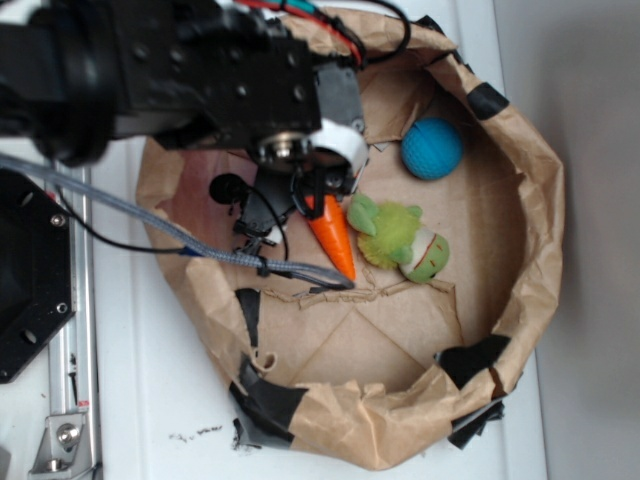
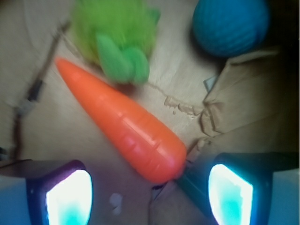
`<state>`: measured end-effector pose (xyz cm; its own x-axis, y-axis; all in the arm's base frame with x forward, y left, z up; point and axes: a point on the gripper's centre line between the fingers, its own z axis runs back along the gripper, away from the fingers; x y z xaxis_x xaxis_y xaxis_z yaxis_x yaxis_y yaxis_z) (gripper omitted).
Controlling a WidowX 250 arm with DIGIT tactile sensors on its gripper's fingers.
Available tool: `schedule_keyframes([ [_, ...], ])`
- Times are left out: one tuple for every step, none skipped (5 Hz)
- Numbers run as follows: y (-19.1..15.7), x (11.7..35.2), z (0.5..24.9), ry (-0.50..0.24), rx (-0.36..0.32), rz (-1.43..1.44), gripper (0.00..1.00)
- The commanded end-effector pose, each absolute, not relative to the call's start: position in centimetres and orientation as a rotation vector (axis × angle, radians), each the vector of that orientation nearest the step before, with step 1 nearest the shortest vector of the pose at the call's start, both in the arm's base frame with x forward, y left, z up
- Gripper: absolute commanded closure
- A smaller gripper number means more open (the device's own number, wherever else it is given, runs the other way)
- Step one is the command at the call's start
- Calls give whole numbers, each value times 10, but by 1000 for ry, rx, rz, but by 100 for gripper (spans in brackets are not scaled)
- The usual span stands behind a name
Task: Grab the carrot.
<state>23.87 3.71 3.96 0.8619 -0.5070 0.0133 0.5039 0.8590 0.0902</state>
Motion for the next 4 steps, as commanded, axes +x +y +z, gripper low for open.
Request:
schedule_keyframes([
  [-3, 250, 26, -132, -9, -678, 0],
  [-21, 254, 38, -173, -21, -702, 18],
  [-30, 259, 49, -195, -32, -694, 100],
  [-28, 262, 51, -199, -37, -680, 100],
])
